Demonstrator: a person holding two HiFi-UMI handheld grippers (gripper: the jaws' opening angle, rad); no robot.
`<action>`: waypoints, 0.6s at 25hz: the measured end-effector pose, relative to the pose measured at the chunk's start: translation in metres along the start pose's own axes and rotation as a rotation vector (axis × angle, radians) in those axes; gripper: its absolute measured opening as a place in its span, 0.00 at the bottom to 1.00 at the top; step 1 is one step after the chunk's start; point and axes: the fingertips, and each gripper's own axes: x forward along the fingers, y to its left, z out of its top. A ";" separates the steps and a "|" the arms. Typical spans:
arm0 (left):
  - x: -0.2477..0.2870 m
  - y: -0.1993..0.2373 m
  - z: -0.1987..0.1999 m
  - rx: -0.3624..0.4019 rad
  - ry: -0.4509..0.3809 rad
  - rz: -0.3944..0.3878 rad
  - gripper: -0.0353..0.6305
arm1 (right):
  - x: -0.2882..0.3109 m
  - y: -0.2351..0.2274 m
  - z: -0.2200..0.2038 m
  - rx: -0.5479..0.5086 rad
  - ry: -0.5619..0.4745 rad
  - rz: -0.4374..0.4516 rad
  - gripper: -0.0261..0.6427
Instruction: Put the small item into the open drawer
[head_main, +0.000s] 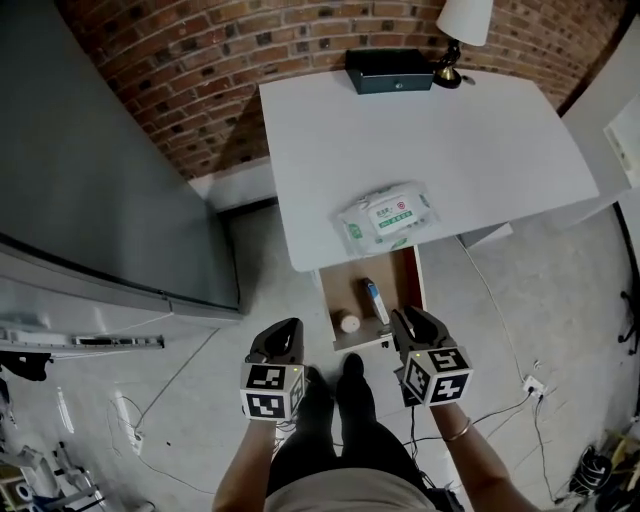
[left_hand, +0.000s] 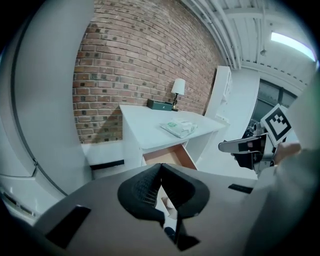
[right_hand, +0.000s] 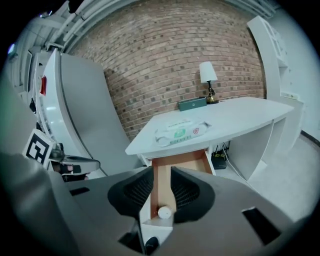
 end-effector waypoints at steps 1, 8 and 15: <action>-0.002 -0.003 0.003 0.006 -0.004 -0.009 0.09 | -0.009 0.003 0.005 0.006 -0.016 0.003 0.21; -0.022 -0.011 0.019 0.051 -0.034 -0.048 0.09 | -0.065 0.038 0.045 -0.004 -0.155 0.011 0.19; -0.043 -0.008 0.035 0.067 -0.075 -0.048 0.09 | -0.109 0.060 0.060 0.019 -0.257 -0.002 0.11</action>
